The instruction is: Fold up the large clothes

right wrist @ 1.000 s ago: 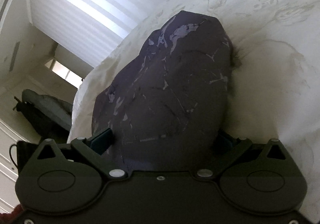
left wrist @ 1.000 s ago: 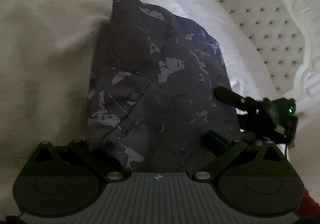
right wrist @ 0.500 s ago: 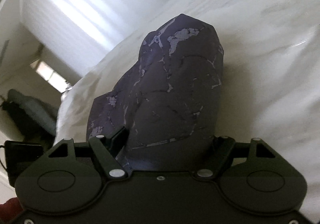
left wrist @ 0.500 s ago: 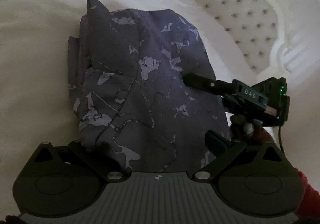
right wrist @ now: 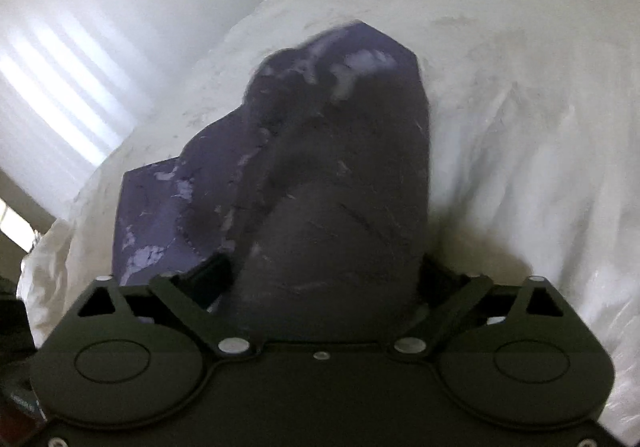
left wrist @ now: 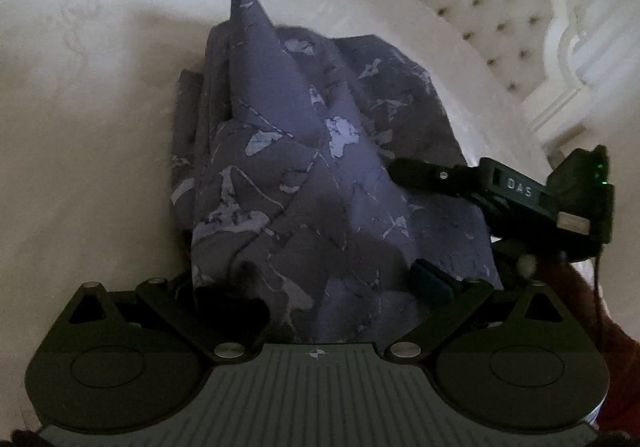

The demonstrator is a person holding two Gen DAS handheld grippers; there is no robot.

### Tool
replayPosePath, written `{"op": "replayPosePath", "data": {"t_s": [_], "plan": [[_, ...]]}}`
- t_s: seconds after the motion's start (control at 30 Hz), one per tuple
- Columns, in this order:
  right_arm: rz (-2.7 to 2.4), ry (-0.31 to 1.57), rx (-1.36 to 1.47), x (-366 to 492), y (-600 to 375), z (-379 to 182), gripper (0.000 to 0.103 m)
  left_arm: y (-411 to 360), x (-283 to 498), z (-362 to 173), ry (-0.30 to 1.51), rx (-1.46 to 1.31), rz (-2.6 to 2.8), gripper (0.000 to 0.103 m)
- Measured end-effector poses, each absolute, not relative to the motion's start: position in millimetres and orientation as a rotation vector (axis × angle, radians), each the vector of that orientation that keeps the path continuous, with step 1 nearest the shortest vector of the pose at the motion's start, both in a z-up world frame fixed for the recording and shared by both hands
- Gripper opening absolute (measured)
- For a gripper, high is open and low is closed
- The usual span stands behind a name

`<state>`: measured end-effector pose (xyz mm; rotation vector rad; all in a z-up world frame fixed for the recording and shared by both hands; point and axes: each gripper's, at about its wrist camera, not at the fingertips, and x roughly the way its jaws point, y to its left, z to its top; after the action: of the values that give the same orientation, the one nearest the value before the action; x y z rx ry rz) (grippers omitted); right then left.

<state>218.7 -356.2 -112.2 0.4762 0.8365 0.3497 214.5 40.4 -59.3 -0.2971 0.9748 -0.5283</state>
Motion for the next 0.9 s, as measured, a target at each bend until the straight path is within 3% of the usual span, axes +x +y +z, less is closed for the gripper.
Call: {"op": "replayPosePath", "data": {"t_s": [0.47,0.7,0.83,0.87,0.9], "plan": [[0.261,0.811,0.48,182,-363,-100,0.102,45,186,-42,0.95,-0.28,-0.423,0.102],[0.23,0.77,0.409,163,-370,-85,0.102,45,165,3,0.719,-0.096,-0.351,0.101],[0.221,0.738,0.345,160,-362,-77,0.102,39,172,6,0.687,-0.069,-0.392,0.1],[0.219,0.728,0.331,160,-361,-74,0.102,38,175,2,0.698,-0.073,-0.411,0.085],[0.217,0.71,0.313,157,-359,-69,0.102,35,179,-2,0.719,-0.077,-0.428,0.063]]}}
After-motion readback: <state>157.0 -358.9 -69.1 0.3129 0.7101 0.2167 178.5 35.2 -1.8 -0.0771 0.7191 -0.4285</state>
